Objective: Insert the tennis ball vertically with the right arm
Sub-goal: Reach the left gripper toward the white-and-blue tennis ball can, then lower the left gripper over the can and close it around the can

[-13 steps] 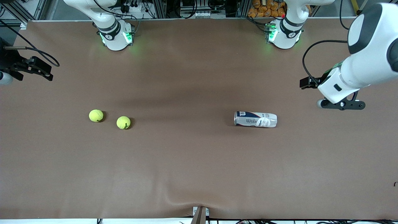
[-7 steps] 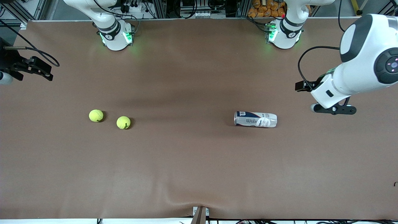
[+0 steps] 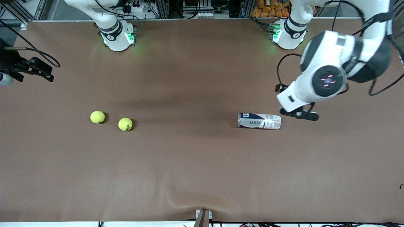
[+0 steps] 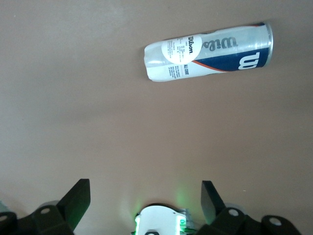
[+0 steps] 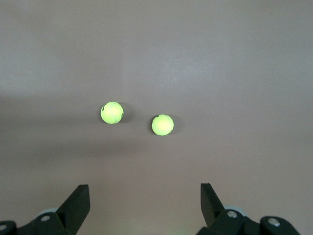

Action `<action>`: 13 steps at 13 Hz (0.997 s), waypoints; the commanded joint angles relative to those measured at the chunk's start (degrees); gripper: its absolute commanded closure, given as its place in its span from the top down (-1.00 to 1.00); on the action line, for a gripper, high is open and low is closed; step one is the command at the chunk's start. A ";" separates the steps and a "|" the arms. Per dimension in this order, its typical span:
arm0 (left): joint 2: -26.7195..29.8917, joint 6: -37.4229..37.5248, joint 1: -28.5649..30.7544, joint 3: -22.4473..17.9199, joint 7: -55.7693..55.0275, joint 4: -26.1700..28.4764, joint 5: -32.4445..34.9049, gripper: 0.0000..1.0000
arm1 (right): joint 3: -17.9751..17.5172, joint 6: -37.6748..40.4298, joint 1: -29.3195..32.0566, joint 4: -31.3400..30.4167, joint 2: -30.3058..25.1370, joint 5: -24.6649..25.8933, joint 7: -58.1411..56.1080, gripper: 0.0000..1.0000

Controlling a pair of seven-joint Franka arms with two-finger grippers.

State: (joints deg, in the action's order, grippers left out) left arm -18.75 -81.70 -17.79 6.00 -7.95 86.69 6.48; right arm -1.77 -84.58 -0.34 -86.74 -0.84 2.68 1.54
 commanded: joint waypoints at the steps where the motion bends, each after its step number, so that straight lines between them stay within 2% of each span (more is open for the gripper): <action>1: -6.01 0.32 -4.25 -0.28 0.66 -4.42 3.97 1.00 | -0.52 0.03 1.04 -1.15 -1.36 -1.01 -0.92 1.00; 4: -9.28 -1.79 -7.43 -0.28 7.14 -4.34 9.50 1.00 | -0.52 0.03 1.04 -1.15 -1.36 -1.01 -0.92 1.00; 7: -10.86 -2.94 -8.92 0.07 13.90 -2.59 10.92 1.00 | -0.52 0.03 1.04 -1.15 -1.36 -1.01 -0.92 1.00; 9: -10.08 -6.69 -8.84 0.68 21.10 2.13 15.74 1.00 | -0.52 0.03 1.04 -1.15 -1.36 -1.01 -0.92 1.00; 11: -8.24 -12.49 -8.40 1.03 24.20 7.85 17.33 1.00 | -0.52 0.03 1.04 -1.15 -1.36 -1.01 -0.92 1.00; 13: -7.96 -16.72 -8.40 1.12 28.24 11.29 20.40 1.00 | -0.52 0.03 1.04 -1.15 -1.36 -1.01 -0.92 1.00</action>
State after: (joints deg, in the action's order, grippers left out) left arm -29.59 -94.57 -26.43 6.69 16.76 92.53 24.01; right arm -1.76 -84.56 -0.34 -86.75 -0.84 2.68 1.54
